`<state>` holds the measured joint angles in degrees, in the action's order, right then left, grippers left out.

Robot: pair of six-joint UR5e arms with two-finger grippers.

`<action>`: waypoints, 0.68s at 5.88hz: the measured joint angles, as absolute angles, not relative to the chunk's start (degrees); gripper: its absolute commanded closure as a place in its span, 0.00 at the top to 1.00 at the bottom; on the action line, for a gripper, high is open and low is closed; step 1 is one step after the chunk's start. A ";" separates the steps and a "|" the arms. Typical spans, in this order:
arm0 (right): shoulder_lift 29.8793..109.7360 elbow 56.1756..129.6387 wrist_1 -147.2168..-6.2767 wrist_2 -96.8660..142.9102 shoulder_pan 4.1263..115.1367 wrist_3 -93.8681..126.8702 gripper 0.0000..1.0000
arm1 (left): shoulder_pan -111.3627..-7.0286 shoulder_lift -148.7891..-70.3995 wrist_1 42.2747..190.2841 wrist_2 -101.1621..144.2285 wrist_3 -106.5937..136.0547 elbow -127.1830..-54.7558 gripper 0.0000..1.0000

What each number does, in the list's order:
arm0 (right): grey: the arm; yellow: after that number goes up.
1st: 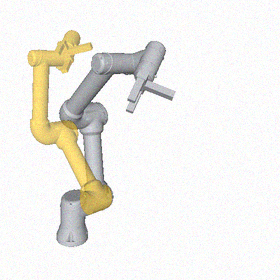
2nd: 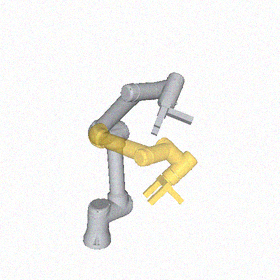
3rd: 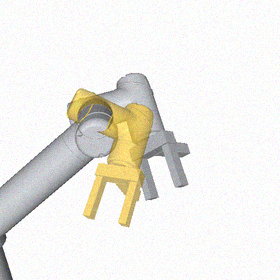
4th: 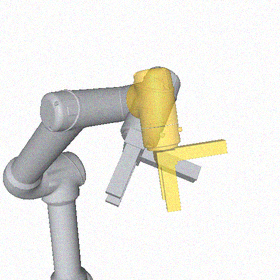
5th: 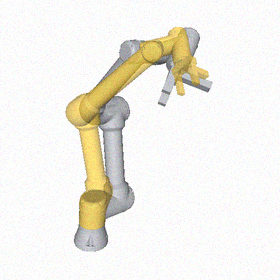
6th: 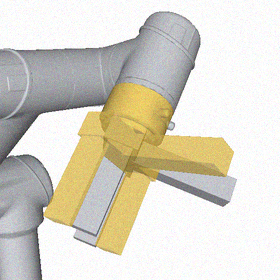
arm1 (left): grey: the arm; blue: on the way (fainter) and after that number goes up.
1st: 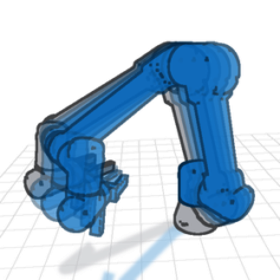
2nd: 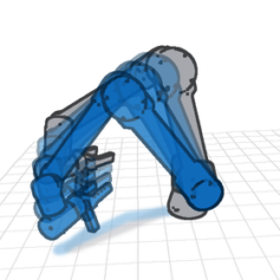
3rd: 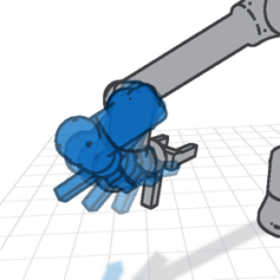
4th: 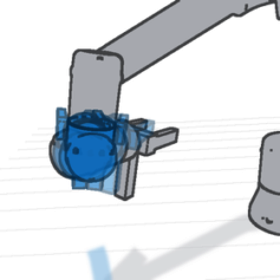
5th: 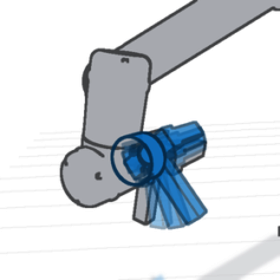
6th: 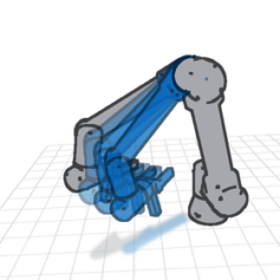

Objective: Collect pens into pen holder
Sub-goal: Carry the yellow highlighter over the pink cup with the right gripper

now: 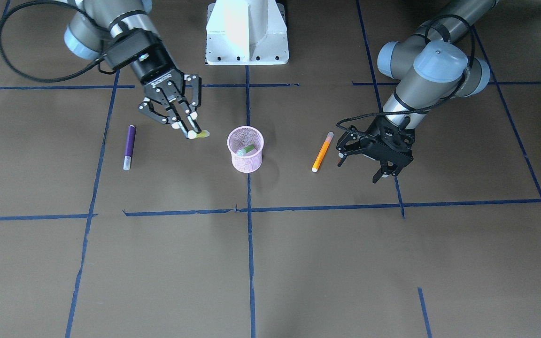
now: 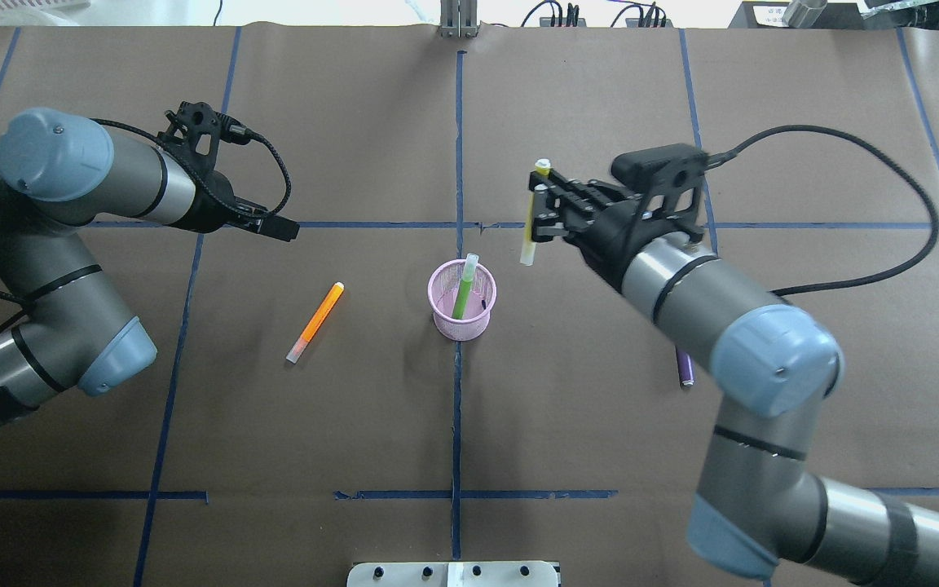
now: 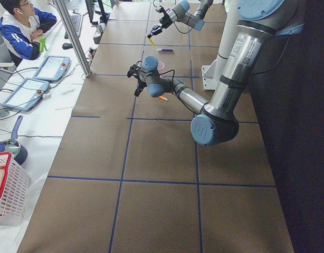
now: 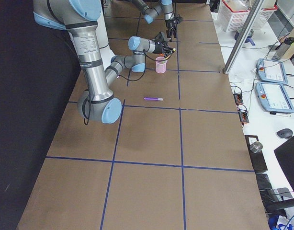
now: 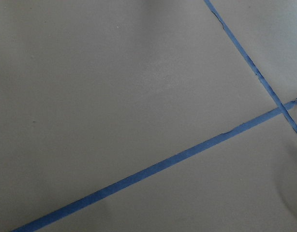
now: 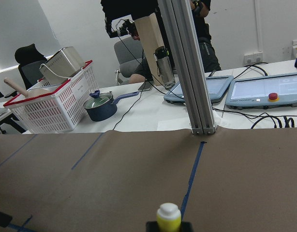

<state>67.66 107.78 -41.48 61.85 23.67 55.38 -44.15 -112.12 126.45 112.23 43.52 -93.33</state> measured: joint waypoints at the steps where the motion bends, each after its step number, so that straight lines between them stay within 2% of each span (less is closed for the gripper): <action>1: 64.58 106.68 -44.62 58.70 21.68 54.74 0.00 | -44.13 -112.14 126.58 112.24 43.51 -92.90 1.00; 4: 58.90 100.79 -47.05 53.48 18.37 54.48 0.00 | -44.12 -111.93 127.08 112.15 43.51 -91.87 1.00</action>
<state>58.90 100.79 -47.05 53.48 18.37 54.48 -44.12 -111.93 127.08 112.15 43.51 -91.87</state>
